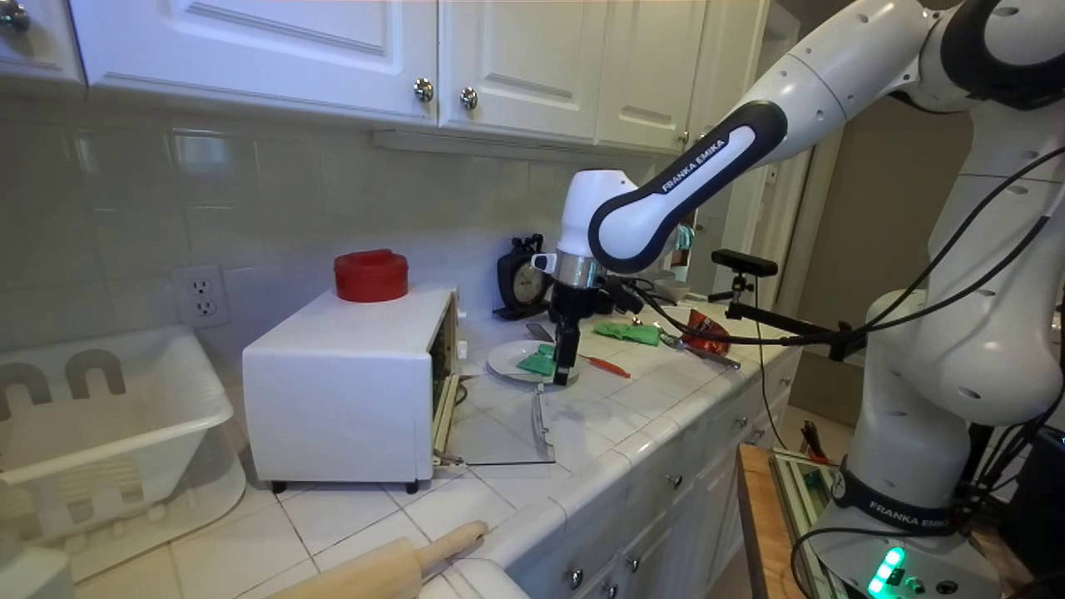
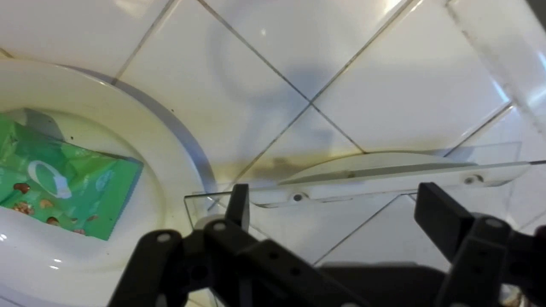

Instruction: Close the door of the oven grill

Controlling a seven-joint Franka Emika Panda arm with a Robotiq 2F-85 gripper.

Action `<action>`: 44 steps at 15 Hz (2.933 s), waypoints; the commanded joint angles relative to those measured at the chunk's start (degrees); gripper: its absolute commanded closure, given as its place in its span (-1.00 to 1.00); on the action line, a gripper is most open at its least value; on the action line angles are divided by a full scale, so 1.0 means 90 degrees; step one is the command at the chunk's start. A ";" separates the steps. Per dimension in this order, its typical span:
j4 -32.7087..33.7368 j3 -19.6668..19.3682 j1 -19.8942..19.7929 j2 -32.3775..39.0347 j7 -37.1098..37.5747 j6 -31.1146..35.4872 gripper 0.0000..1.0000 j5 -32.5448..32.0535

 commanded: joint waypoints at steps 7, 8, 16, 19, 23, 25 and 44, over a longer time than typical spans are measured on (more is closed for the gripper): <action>-0.0048 -0.0029 -0.0107 0.0174 -0.0062 0.0436 -1.00 0.0224; -0.0009 -0.0040 -0.0090 0.0173 -0.0299 0.0308 -1.00 0.0281; -0.0488 -0.0117 -0.0164 0.0345 -0.1149 0.1518 -0.25 0.0517; -0.0666 -0.0122 -0.0196 0.0421 -0.1298 0.2017 0.21 0.0898; -0.0789 -0.0149 -0.0120 0.0505 -0.1833 0.2460 0.78 0.1693; -0.0801 -0.0153 -0.0140 0.0544 -0.2003 0.2501 0.98 0.1919; -0.0418 0.0058 -0.0195 0.0988 -0.5367 0.2756 1.00 0.5009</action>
